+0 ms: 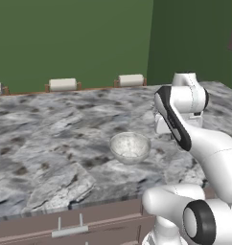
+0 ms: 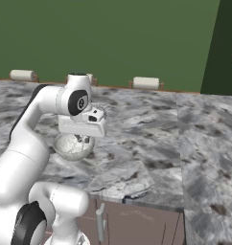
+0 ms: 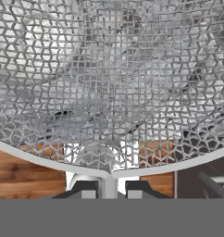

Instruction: Pick the strainer and bowl and place them in the sink. Then turn on the water.

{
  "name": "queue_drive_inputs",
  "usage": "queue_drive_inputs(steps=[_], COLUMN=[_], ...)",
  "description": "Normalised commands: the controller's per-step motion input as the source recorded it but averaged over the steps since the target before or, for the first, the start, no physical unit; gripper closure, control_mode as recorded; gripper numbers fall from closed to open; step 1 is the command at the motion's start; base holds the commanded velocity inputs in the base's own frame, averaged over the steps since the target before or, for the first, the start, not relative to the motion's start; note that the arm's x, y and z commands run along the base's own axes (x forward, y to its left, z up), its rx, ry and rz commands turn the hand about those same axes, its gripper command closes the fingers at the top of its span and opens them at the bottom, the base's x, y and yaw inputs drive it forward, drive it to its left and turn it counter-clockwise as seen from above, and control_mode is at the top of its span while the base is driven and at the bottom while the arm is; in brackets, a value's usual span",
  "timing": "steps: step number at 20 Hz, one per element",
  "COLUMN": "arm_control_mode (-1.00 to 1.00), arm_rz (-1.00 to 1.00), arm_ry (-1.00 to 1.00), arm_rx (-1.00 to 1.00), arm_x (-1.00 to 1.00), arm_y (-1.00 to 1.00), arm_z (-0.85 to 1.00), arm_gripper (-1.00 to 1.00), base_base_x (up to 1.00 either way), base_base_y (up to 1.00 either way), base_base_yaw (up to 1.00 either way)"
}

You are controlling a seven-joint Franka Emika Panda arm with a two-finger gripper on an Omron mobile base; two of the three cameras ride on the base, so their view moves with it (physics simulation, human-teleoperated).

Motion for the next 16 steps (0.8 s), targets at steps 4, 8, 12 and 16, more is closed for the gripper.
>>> queue_drive_inputs(steps=[4,8,12,16], arm_control_mode=[1.00,1.00,1.00,1.00], arm_rz=[0.00,0.00,0.00,0.00], arm_ry=[0.00,0.00,0.00,0.00], arm_rx=[0.00,0.00,0.00,0.00], arm_x=[0.00,0.00,0.00,0.00], arm_y=[0.00,0.00,0.00,0.00], arm_z=[0.00,0.00,0.00,0.00], arm_gripper=[1.00,1.00,1.00,1.00], base_base_x=[-0.51,-0.68,-0.69,-0.49], base_base_y=[-0.09,-0.23,-0.29,-0.04], base_base_yaw=[0.01,0.07,0.20,0.48])
